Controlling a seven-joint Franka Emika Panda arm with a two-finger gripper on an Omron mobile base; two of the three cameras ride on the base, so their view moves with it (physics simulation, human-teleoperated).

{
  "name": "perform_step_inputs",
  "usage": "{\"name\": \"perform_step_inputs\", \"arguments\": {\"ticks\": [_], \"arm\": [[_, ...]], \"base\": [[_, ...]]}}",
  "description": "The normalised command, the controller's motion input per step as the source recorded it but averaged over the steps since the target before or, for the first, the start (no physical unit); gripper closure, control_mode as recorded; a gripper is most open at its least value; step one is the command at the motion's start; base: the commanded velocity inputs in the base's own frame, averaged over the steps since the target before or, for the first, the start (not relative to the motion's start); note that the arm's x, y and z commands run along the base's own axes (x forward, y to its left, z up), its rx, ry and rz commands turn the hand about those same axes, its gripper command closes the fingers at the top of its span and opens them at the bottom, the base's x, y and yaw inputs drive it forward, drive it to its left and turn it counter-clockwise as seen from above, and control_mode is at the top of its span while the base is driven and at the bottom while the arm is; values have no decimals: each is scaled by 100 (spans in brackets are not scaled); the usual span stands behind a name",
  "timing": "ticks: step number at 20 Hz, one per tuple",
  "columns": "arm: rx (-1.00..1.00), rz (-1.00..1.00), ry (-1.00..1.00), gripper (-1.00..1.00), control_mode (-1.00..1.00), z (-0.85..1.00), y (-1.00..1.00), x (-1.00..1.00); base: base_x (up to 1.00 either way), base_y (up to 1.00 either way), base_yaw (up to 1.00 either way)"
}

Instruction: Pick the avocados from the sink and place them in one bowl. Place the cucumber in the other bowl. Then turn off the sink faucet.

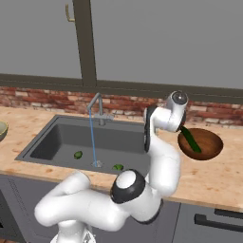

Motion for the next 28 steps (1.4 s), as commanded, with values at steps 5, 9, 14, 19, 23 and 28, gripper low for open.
{"name": "perform_step_inputs", "arguments": {"ticks": [5,9,14,19,23,28], "arm": [[-38,0,-26,-100,-100,28,99,-18],[-29,0,-5,-100,-100,41,73,0],[-16,0,9,-100,-100,66,36,0],[-11,0,24,-100,-100,76,24,-5],[-5,0,24,-100,-100,55,10,-21],[2,-1,28,-100,-100,44,0,-39]], "base": [[0,0,0],[0,0,0],[0,0,0],[0,0,0],[0,0,0],[0,0,0]]}}
